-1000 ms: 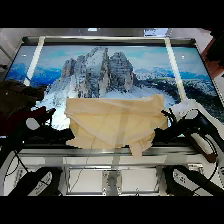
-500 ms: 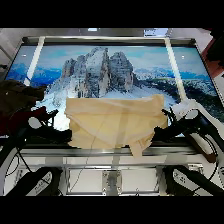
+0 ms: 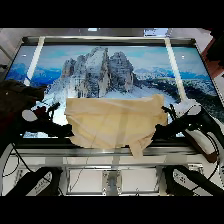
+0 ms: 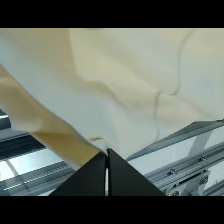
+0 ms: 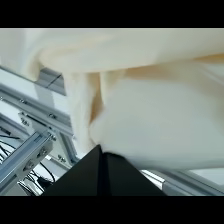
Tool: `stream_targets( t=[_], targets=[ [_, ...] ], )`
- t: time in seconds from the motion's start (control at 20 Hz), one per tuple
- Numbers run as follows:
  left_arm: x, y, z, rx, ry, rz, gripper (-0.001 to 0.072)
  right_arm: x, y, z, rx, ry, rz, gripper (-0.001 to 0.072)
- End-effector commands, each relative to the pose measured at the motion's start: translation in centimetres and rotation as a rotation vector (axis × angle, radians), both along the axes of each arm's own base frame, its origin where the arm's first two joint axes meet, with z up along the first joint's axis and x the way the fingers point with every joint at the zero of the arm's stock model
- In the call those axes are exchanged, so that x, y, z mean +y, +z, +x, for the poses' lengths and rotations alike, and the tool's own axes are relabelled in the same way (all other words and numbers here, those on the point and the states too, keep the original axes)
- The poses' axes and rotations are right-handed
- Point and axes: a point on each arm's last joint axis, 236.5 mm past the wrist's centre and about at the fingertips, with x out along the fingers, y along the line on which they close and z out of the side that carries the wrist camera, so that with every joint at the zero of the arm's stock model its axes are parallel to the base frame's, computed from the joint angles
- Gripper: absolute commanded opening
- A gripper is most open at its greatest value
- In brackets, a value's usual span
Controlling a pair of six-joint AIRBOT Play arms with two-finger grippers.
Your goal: Fold the shirts.
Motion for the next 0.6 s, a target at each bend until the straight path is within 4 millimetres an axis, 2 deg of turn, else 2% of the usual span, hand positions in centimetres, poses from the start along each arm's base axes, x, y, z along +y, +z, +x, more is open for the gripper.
stream_targets(
  t=[0.0, 0.2, 0.4, 0.55],
  targets=[
    [0.8, 3.9, 2.6, -0.097, -0.048, 0.036, 0.0008, -1.0, 3.0, 1.2, -0.060, 0.053, -0.031, 0.0028],
    [2.9, 6.7, 5.2, -0.172, 0.008, 0.134, 0.0008, -2.2, 6.7, 3.2, -0.164, 0.091, -0.082, 0.0028],
    [4.3, 7.0, 5.6, -0.179, 0.027, 0.194, 0.0008, -2.7, 8.6, 6.4, -0.277, 0.036, -0.118, 0.0027],
    [4.7, 7.6, 8.2, -0.273, 0.087, 0.203, 0.0008, -3.2, 9.4, 9.6, -0.369, -0.058, -0.151, 0.0026]
  ],
)
